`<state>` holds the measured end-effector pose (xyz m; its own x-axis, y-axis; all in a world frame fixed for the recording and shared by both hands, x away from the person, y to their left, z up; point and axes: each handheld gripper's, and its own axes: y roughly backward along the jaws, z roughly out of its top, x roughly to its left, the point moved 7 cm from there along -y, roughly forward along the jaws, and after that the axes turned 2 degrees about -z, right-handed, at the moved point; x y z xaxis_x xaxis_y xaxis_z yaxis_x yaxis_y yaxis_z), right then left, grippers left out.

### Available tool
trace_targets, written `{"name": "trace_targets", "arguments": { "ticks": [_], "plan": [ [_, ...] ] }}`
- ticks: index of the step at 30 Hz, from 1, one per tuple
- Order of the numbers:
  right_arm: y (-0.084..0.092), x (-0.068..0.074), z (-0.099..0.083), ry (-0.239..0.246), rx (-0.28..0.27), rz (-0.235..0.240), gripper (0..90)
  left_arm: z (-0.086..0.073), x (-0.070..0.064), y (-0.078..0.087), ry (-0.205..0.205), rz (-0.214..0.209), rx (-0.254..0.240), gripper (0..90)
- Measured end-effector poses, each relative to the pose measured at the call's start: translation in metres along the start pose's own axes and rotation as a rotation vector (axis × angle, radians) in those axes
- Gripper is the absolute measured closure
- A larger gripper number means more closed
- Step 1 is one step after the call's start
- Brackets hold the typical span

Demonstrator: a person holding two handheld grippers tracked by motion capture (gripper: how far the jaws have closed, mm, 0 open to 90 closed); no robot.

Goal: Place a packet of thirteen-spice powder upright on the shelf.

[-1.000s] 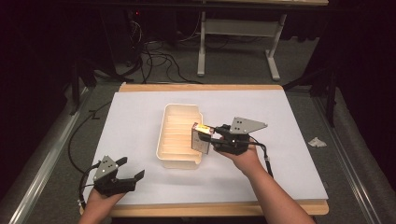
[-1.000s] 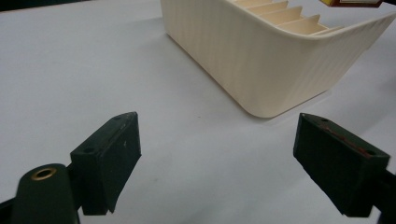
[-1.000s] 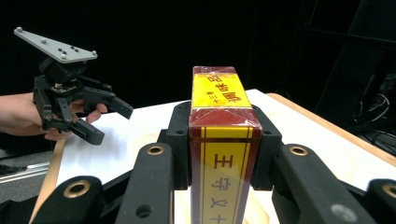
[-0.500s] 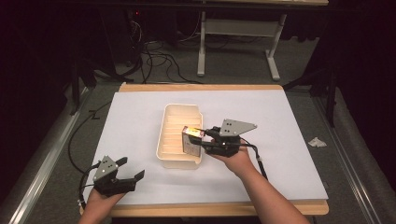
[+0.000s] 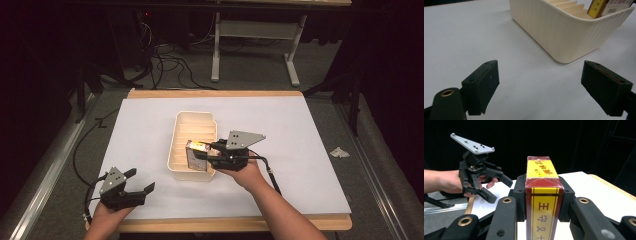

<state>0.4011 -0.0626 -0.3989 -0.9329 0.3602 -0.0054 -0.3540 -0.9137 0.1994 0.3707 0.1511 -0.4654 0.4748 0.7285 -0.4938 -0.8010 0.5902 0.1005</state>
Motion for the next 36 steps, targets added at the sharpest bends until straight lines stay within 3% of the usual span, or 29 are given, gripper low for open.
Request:
{"name": "trace_targets", "arguments": {
  "ticks": [11, 28, 36],
  "plan": [
    [-0.007, 0.001, -0.004, -0.003, 0.019, 0.026, 68.8, 0.000, 0.001, 0.001, 0.005, 0.002, -0.003, 15.7],
    [-0.017, -0.004, -0.021, -0.002, 0.056, 0.105, 68.6, 0.000, 0.004, 0.004, 0.002, 0.016, -0.002, 15.7],
    [-0.022, -0.005, -0.032, -0.006, 0.076, 0.104, 68.6, 0.001, 0.006, 0.007, 0.003, 0.025, -0.008, 15.7]
  ]
}}
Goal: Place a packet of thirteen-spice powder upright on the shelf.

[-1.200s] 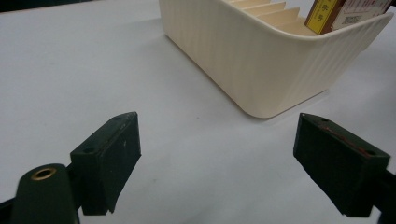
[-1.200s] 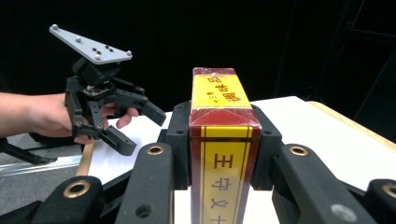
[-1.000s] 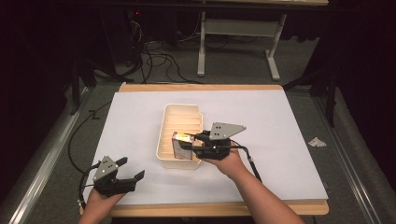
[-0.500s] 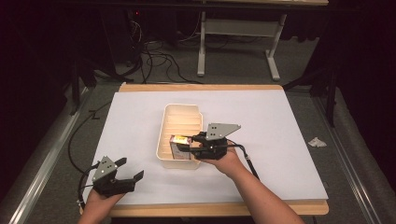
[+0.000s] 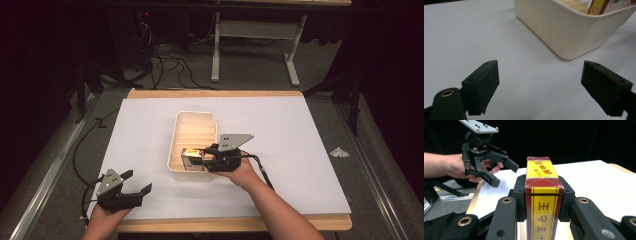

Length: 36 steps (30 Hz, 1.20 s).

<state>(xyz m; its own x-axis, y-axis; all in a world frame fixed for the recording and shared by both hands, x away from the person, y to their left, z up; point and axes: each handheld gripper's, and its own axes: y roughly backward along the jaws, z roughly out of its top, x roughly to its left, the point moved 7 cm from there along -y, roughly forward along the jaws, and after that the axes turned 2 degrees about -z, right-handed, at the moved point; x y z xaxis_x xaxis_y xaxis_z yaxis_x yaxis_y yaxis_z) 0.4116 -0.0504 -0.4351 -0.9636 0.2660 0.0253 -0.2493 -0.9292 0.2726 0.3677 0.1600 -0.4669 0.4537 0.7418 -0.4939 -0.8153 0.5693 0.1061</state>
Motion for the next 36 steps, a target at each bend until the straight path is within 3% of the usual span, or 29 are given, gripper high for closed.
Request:
{"name": "trace_targets", "arguments": {
  "ticks": [15, 17, 24, 32, 36],
  "plan": [
    [-0.008, 0.000, -0.021, -0.011, 0.060, -0.019, 67.3, -0.001, 0.000, 0.000, -0.004, 0.001, 0.003, 15.7],
    [-0.007, 0.001, -0.022, -0.028, 0.059, -0.016, 67.0, -0.001, 0.000, 0.000, -0.004, 0.000, 0.003, 15.7],
    [-0.004, 0.001, -0.019, -0.018, 0.059, -0.041, 63.1, 0.001, -0.001, 0.002, 0.004, -0.001, -0.004, 15.7],
    [0.003, 0.007, -0.010, -0.021, 0.044, -0.063, 41.3, 0.000, -0.001, 0.001, -0.003, -0.001, -0.001, 15.8],
    [0.008, 0.008, -0.004, -0.020, 0.031, -0.106, 28.5, 0.000, -0.001, 0.001, -0.004, 0.000, -0.001, 15.7]
  ]
}}
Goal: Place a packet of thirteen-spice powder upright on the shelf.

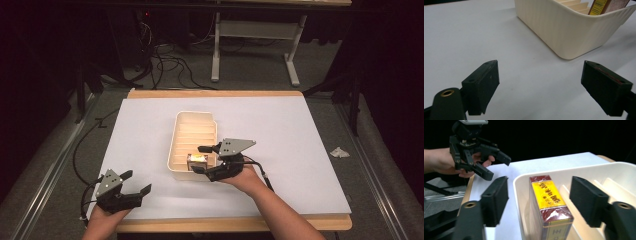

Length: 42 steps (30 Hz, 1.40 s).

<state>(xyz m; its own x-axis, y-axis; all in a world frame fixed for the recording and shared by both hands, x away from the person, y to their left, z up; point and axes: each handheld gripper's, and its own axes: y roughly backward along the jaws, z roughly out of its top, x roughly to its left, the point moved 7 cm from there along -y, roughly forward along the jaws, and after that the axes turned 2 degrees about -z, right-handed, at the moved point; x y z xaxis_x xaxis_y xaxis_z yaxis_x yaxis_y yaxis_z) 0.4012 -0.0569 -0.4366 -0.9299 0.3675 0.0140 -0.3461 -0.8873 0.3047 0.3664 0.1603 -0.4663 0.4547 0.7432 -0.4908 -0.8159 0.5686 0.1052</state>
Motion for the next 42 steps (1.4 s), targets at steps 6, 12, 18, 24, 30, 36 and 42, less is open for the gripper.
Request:
{"name": "trace_targets", "arguments": {
  "ticks": [6, 12, 18, 24, 30, 36, 42],
  "plan": [
    [0.013, -0.001, 0.007, -0.006, -0.011, -0.054, 19.4, 0.000, 0.000, 0.000, 0.001, 0.001, 0.000, 15.8],
    [0.032, -0.014, 0.003, -0.017, -0.001, -0.135, 15.8, 0.000, 0.001, 0.000, 0.002, 0.004, 0.000, 15.7],
    [0.061, -0.036, -0.015, -0.054, 0.033, -0.267, 14.8, -0.001, 0.002, -0.001, 0.003, 0.006, 0.001, 15.7],
    [0.103, -0.051, -0.040, -0.098, 0.047, -0.377, 14.7, -0.002, 0.002, -0.002, 0.007, 0.008, 0.003, 15.7],
    [0.149, -0.060, -0.069, -0.146, 0.062, -0.486, 14.7, -0.003, 0.002, -0.002, 0.003, 0.009, 0.006, 15.7],
    [0.179, -0.056, -0.090, -0.176, 0.060, -0.549, 14.8, -0.003, 0.001, -0.004, 0.006, 0.007, 0.006, 15.7],
    [0.177, -0.058, -0.094, -0.178, 0.071, -0.549, 14.9, -0.006, 0.000, -0.007, -0.002, 0.009, 0.016, 15.7]
  ]
}}
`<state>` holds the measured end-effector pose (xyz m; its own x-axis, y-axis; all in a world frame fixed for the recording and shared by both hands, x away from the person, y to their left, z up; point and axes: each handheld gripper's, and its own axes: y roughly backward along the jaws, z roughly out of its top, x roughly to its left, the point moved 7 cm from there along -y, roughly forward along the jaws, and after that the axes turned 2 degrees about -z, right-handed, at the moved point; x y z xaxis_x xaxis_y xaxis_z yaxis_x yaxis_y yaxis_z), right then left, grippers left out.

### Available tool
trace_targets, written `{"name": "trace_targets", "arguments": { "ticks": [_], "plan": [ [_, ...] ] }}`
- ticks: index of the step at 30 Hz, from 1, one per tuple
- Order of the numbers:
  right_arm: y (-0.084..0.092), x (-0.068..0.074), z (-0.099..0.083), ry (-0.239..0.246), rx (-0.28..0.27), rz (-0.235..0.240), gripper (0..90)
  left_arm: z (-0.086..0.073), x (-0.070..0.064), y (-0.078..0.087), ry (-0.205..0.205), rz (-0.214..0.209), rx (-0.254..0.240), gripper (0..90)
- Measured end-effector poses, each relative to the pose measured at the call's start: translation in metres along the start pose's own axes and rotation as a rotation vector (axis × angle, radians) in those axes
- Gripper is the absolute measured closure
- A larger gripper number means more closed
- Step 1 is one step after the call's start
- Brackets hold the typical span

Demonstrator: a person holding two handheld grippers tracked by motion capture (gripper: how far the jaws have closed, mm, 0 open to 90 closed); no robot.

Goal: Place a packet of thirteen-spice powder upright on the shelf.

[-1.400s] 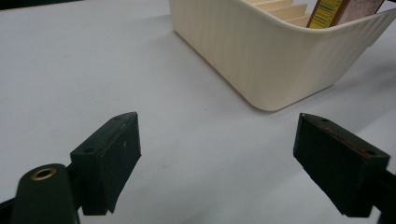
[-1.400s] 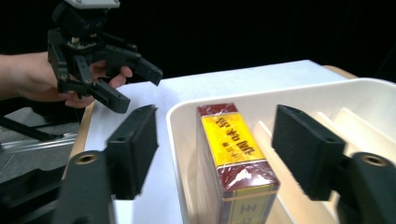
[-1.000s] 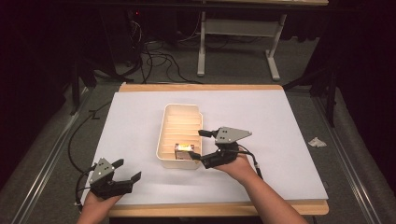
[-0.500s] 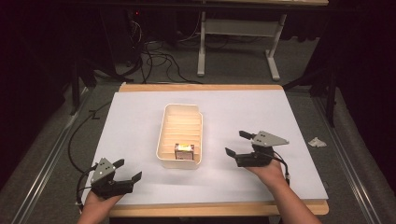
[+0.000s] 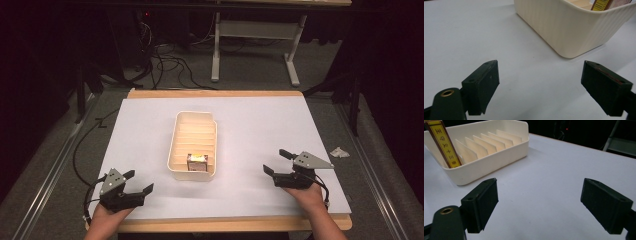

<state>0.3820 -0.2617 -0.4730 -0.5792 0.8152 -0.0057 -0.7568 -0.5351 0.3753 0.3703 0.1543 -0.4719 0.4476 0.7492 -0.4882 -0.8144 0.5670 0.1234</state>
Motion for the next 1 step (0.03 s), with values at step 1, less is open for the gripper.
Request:
{"name": "trace_targets", "arguments": {
  "ticks": [1],
  "plan": [
    [-0.0007, 0.0003, -0.0006, 0.003, 0.004, 0.002, 15.1, -0.0002, -0.0007, 0.0003, -0.001, -0.002, 0.002, 15.7]
  ]
}}
